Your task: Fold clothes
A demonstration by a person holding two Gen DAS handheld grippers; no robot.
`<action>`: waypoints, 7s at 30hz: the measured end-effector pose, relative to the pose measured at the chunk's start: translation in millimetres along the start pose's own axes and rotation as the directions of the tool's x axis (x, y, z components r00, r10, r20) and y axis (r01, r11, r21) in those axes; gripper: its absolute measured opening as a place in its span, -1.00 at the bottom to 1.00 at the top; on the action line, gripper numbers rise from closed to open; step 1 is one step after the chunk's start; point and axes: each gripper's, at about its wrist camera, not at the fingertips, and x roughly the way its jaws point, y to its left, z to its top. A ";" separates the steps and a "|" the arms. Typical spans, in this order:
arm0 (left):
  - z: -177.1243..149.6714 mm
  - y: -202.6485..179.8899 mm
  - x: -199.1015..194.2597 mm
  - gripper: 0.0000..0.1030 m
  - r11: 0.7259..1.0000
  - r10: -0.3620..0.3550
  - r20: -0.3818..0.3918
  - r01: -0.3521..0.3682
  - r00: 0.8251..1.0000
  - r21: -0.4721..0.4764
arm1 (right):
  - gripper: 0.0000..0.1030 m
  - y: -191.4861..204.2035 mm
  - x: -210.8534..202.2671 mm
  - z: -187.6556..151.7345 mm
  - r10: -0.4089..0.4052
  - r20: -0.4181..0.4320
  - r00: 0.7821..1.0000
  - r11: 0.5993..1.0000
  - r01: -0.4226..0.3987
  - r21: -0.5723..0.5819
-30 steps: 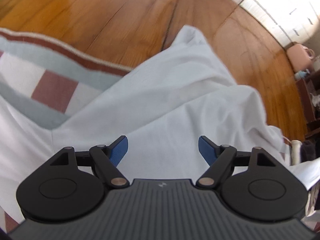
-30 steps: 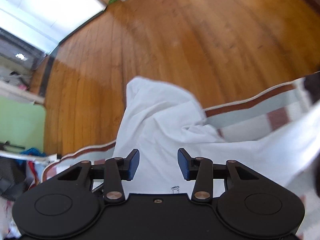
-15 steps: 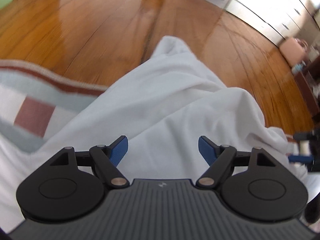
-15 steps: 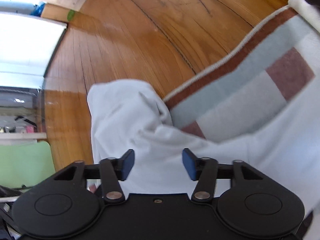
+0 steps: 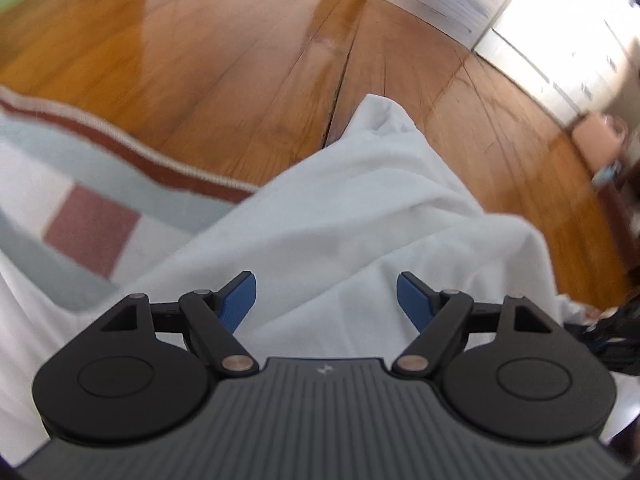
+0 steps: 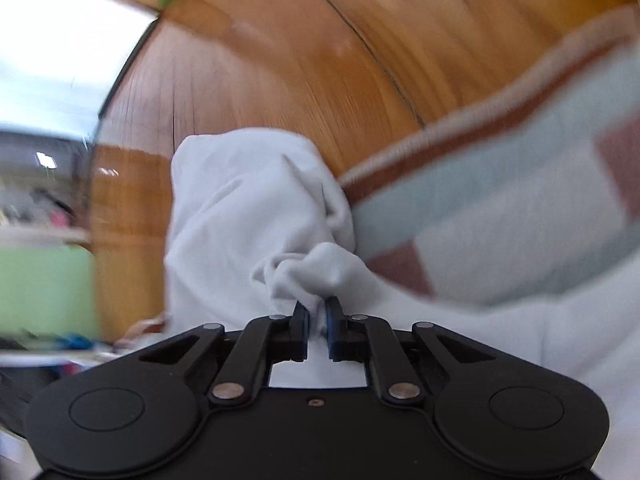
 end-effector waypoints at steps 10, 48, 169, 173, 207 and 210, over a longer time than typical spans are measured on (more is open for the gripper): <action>-1.7 -17.3 -7.6 0.48 0.988 0.108 0.111 -0.119 0.988 0.100 | -0.87 68.1 -68.8 5.6 -0.022 0.334 0.942 0.946 0.128 -0.297; -40.3 -92.1 -21.4 0.50 0.969 -0.046 -0.036 0.054 0.998 0.242 | -0.82 47.3 -71.1 -161.5 -0.042 0.171 0.984 0.841 0.128 -0.526; -58.4 -150.6 -64.6 -0.79 0.820 -0.083 -0.024 0.082 0.996 0.567 | -0.28 -34.1 -148.2 -201.1 -0.086 0.188 0.978 0.983 0.114 -0.147; -43.3 -148.4 -113.2 -0.89 0.833 -0.298 0.020 0.250 0.954 0.494 | -0.28 -36.6 -153.0 -201.0 -0.074 0.194 0.978 0.988 0.098 -0.117; -95.7 -170.5 4.5 -0.73 0.744 0.078 -0.091 0.003 0.993 0.668 | -0.28 -34.8 -149.3 -200.7 -0.067 0.185 0.980 0.994 0.082 -0.075; -90.5 -177.0 -17.1 -0.75 0.736 0.033 -0.030 -0.004 0.999 0.677 | -0.28 -36.4 -148.7 -200.9 -0.073 0.185 0.980 0.994 0.086 -0.069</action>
